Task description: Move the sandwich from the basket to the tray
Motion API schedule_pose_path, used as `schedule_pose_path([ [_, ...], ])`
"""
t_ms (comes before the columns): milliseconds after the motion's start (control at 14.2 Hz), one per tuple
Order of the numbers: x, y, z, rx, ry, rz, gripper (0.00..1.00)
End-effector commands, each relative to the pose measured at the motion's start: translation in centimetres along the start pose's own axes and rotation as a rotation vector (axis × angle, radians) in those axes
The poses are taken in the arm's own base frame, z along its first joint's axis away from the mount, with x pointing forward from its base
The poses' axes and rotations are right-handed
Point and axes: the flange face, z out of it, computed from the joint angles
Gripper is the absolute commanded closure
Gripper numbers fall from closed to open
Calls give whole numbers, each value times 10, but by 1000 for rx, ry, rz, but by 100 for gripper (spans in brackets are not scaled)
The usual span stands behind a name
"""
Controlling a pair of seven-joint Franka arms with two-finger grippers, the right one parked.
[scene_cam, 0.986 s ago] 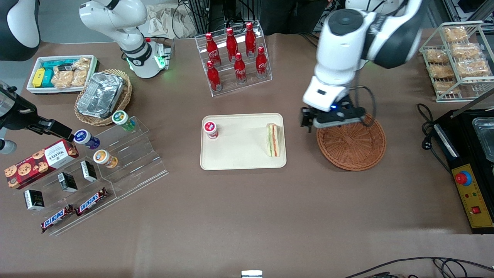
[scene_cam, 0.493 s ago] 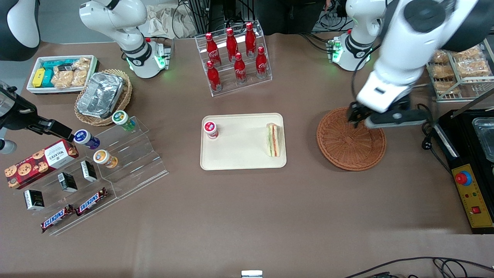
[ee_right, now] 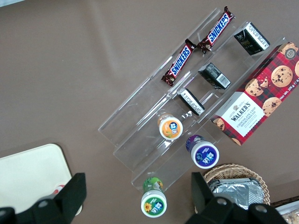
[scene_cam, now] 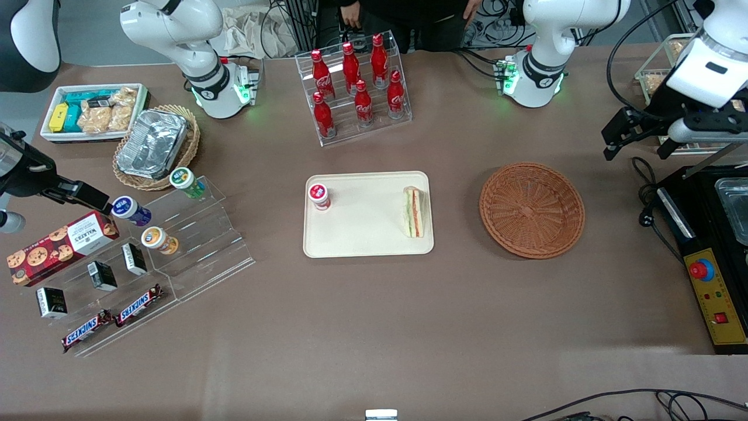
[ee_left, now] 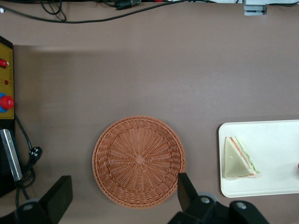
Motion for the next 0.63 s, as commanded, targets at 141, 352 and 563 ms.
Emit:
schedule_pose_path([
  [141, 23, 6, 20, -25, -28, 78, 0],
  [352, 22, 11, 45, -12, -56, 79, 0],
  [563, 14, 9, 65, -11, -47, 71, 0],
])
